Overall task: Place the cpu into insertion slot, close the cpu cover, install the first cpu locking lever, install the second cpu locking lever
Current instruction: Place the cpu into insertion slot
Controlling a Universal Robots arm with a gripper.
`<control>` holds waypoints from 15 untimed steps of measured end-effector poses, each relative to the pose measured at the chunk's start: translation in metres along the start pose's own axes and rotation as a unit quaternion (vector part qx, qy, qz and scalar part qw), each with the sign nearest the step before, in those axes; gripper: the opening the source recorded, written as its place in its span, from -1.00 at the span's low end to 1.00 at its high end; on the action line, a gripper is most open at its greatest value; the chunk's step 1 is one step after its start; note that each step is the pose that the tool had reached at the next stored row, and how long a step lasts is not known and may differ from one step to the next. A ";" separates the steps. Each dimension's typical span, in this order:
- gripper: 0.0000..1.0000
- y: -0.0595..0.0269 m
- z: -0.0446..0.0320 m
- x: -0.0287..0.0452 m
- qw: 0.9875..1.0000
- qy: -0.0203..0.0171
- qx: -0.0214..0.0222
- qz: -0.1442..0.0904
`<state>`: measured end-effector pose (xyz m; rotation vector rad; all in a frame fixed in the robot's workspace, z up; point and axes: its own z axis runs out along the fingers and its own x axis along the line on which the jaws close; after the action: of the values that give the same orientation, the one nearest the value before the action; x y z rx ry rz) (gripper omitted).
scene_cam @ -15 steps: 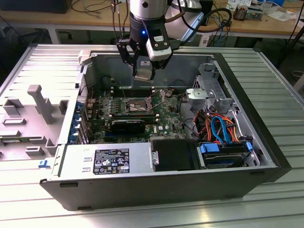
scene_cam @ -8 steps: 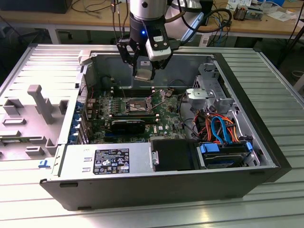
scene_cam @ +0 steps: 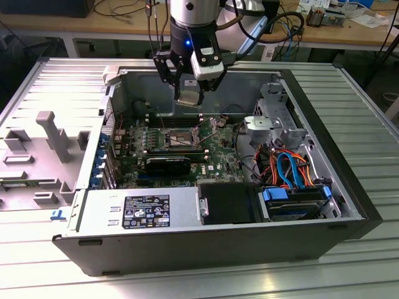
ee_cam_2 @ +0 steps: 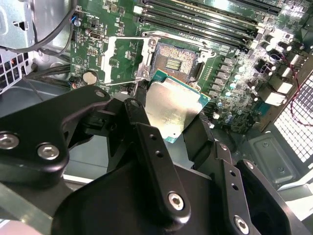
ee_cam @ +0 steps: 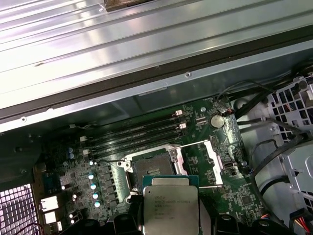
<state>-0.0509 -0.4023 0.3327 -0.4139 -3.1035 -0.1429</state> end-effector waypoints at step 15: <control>0.09 0.0000 0.0004 0.0000 1.000 -0.001 0.000 0.016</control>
<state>-0.0509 -0.4024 0.3323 -0.4635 -3.0980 -0.1430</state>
